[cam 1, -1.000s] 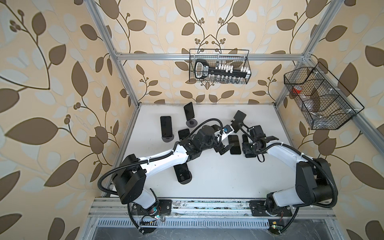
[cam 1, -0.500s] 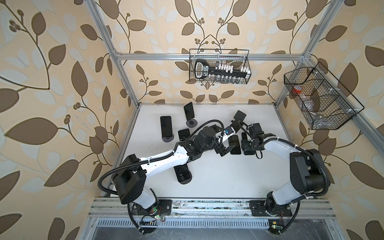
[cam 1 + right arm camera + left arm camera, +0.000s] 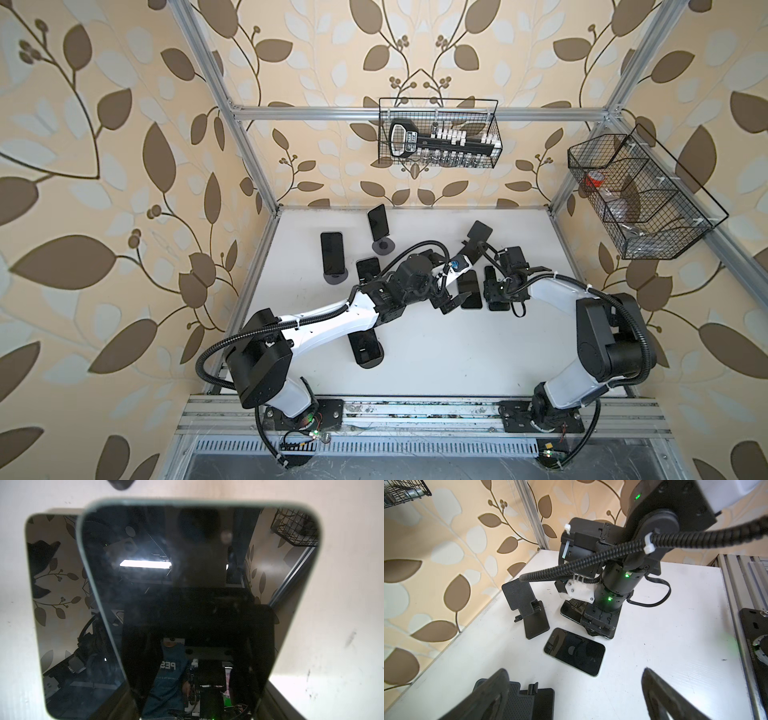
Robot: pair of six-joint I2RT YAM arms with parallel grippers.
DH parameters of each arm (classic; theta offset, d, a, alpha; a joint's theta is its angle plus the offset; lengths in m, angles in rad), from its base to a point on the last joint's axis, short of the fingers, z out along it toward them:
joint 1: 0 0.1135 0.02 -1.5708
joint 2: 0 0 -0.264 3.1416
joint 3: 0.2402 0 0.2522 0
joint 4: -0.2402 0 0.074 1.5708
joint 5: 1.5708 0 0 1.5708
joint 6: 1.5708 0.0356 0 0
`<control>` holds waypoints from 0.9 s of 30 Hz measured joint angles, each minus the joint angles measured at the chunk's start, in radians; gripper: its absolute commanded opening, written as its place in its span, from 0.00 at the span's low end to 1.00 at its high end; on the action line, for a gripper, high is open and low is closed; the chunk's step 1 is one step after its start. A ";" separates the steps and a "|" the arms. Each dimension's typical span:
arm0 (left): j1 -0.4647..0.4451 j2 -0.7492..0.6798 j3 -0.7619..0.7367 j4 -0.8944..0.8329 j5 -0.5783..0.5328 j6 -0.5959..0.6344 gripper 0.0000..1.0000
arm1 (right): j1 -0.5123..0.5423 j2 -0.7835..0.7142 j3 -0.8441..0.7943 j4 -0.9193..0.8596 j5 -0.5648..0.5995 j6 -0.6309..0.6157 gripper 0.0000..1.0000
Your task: Remove the phone from the phone stand
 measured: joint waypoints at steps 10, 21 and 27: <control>0.000 0.000 0.000 0.000 0.000 0.005 0.99 | 0.000 0.040 0.031 0.000 0.000 0.010 0.58; 0.000 0.000 0.000 0.000 -0.002 0.011 0.99 | 0.000 0.050 0.037 0.000 -0.018 0.015 0.63; 0.000 0.000 0.000 0.000 -0.003 0.015 0.99 | 0.000 0.062 0.046 0.000 -0.023 0.023 0.65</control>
